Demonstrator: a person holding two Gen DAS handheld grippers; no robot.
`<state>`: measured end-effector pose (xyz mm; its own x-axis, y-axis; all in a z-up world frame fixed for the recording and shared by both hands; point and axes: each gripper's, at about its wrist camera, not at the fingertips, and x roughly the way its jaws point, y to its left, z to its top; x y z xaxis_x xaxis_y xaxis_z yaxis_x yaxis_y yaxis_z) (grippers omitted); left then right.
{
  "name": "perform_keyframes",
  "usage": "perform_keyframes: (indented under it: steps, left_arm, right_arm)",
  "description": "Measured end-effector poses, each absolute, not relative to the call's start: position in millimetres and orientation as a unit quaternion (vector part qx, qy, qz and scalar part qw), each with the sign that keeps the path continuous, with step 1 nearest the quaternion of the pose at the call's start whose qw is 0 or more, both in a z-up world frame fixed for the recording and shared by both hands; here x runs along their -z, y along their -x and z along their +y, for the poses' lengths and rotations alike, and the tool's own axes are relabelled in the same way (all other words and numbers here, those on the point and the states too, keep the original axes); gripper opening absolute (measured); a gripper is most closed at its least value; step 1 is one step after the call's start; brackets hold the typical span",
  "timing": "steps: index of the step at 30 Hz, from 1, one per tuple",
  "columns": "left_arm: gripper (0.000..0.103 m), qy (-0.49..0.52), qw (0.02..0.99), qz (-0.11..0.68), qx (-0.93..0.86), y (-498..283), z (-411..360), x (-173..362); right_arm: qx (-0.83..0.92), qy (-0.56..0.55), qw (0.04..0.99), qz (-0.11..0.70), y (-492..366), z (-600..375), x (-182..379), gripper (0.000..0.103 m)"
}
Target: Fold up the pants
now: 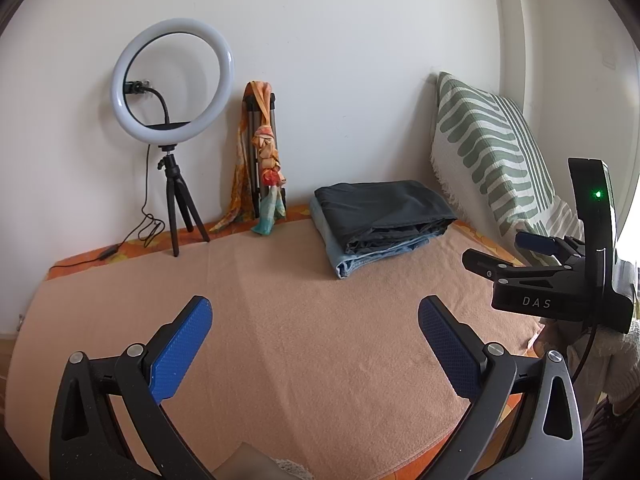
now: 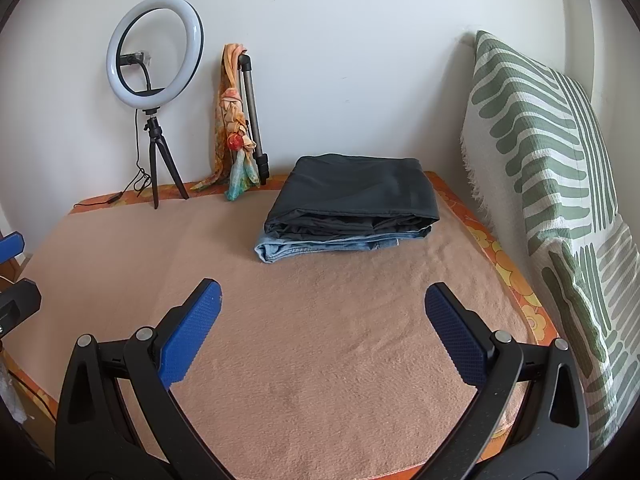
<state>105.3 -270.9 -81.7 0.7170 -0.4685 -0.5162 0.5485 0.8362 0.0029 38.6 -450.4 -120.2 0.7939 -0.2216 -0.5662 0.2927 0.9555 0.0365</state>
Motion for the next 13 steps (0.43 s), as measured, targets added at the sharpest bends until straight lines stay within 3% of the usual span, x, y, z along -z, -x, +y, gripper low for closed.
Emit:
perform_keyframes:
  steps: [13]
  left_arm:
    - [0.103,-0.071,0.923,0.253,0.282,-107.5,-264.2,82.0]
  right_arm:
    - [0.136,-0.062,0.945,0.292,-38.5,-450.3,120.7,0.103]
